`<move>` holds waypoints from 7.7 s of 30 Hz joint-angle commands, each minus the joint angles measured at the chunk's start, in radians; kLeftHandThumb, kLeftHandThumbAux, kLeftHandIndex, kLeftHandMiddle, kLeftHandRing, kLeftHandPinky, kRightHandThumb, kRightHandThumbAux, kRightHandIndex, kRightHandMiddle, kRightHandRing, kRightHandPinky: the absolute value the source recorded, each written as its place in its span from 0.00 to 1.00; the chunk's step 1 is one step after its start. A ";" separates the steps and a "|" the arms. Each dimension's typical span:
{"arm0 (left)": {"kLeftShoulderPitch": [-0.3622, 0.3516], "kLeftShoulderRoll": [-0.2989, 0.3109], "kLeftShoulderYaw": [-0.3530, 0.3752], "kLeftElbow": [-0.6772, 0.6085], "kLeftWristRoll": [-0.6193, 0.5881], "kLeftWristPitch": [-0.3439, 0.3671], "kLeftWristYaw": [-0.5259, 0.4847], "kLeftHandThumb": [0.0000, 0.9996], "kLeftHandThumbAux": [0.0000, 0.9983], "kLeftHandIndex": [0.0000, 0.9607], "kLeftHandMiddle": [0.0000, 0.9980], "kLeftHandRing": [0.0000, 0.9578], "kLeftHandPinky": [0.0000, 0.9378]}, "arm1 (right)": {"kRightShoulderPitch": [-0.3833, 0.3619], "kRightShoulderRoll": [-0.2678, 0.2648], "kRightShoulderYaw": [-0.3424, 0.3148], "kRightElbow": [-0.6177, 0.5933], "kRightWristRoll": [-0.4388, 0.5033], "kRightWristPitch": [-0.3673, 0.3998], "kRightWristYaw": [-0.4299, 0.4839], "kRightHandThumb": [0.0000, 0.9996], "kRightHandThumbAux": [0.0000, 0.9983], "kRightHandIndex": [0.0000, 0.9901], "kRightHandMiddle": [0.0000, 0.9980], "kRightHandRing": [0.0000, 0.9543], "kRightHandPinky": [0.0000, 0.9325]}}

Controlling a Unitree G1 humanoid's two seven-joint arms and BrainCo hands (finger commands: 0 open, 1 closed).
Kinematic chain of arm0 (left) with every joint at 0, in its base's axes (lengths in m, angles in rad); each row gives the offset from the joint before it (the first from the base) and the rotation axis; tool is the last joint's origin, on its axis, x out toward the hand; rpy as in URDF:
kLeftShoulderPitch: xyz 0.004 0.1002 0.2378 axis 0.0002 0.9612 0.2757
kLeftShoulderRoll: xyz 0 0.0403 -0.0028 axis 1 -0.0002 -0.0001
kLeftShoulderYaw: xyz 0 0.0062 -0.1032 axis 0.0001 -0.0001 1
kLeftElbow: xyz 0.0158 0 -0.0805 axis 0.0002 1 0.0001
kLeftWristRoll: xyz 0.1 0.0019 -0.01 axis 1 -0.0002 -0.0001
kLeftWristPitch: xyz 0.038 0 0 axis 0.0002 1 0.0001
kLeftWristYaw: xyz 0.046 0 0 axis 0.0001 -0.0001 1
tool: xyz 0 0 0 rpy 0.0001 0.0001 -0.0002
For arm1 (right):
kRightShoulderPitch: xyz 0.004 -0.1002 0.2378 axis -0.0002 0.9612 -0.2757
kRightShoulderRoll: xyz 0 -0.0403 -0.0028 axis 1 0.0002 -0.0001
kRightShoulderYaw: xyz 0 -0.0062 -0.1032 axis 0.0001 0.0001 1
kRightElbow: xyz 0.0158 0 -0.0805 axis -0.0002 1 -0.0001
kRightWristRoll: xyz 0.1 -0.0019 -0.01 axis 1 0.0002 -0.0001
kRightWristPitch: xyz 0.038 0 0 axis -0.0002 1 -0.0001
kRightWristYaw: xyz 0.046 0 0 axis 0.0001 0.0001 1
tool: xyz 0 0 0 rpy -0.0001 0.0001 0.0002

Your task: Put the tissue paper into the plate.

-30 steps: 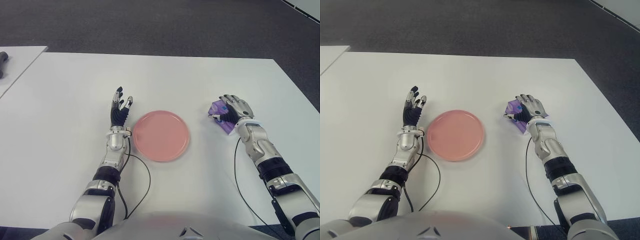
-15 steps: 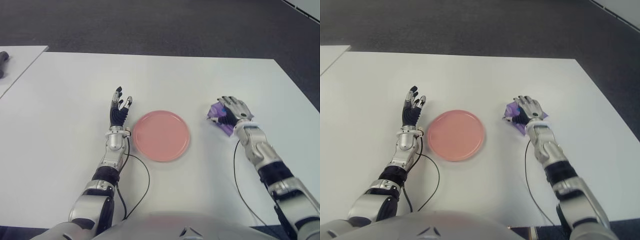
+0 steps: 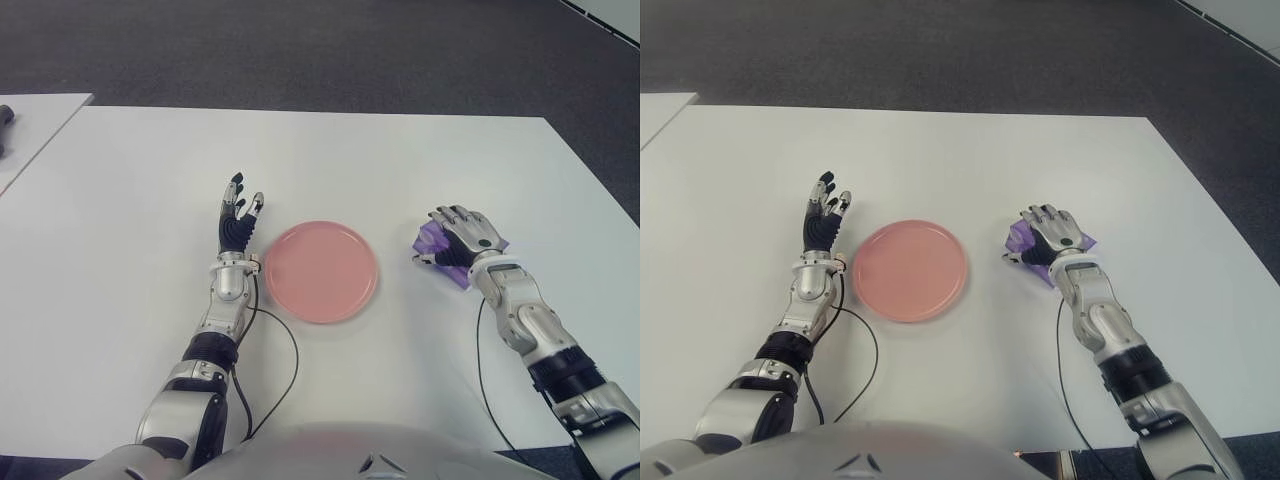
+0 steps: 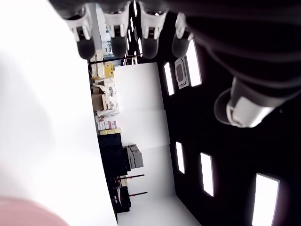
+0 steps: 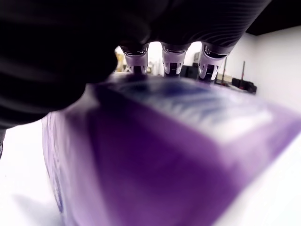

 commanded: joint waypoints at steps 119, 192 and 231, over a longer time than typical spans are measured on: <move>0.017 -0.003 -0.001 0.004 0.011 0.019 0.010 0.02 0.48 0.00 0.00 0.00 0.00 | 0.308 0.277 -0.140 -0.307 -0.310 0.279 -0.458 0.20 0.38 0.00 0.00 0.00 0.00; 0.011 0.009 0.007 0.021 0.004 0.020 0.004 0.03 0.47 0.00 0.00 0.00 0.00 | 0.332 0.356 -0.164 -0.309 -0.354 0.209 -0.321 0.17 0.36 0.00 0.00 0.00 0.00; 0.026 0.032 0.002 0.010 -0.005 0.019 -0.027 0.00 0.47 0.00 0.00 0.00 0.00 | 0.337 0.374 -0.154 -0.317 -0.377 0.212 -0.316 0.17 0.36 0.00 0.00 0.00 0.00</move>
